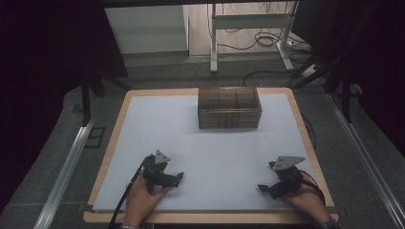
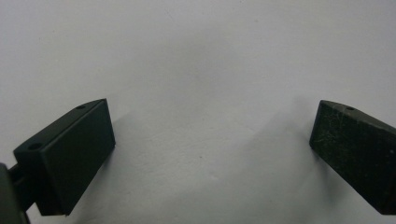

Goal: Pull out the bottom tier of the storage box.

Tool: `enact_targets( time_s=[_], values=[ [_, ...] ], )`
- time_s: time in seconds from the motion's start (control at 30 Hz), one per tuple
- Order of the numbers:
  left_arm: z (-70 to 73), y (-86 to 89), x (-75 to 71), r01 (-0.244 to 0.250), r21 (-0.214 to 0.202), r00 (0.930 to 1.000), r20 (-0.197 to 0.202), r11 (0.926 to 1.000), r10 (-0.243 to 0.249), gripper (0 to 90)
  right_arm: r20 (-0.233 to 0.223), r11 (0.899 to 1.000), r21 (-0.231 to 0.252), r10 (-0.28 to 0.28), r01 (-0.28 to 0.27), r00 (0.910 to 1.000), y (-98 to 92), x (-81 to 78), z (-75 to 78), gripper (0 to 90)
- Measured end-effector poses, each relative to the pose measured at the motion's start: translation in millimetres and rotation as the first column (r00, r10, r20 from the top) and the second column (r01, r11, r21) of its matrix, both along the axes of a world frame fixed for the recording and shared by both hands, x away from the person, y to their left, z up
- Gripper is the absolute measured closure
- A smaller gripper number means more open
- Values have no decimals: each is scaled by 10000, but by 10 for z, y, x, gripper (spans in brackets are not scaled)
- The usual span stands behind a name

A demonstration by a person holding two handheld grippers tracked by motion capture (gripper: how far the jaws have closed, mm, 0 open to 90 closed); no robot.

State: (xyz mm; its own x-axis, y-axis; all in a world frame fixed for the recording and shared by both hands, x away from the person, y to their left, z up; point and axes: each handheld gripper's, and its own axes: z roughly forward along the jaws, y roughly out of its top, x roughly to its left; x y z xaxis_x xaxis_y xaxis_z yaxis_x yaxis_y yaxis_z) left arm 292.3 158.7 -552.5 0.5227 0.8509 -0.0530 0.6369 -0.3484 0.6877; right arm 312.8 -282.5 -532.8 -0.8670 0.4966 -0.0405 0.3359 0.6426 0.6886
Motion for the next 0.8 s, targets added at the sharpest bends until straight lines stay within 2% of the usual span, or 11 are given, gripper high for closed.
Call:
enact_targets(
  time_s=[0.43, 0.53, 0.6, 0.8],
  values=[
    [3, 4, 1, 42, 61, 10000, -20, 10000, -42, 0, -19, 10000, 13, -1, 2, 10000, 0, 0, 7, 20],
    [3, 5, 2, 42, 74, 10000, -15, 10000, -42, 0, 6, 10000, 13, -9, 9, 10000, -1, -3, 10, 33],
    [3, 5, 2, 43, 77, 10000, -15, 10000, -43, 0, 22, 10000, 71, 7, -8, 10000, -4, -10, 28, 78],
    [3, 5, 2, 42, 74, 10000, -17, 10000, -42, 0, 109, 10000, -68, 12, -11, 9999, 18, -7, 71, 99]
  ],
)
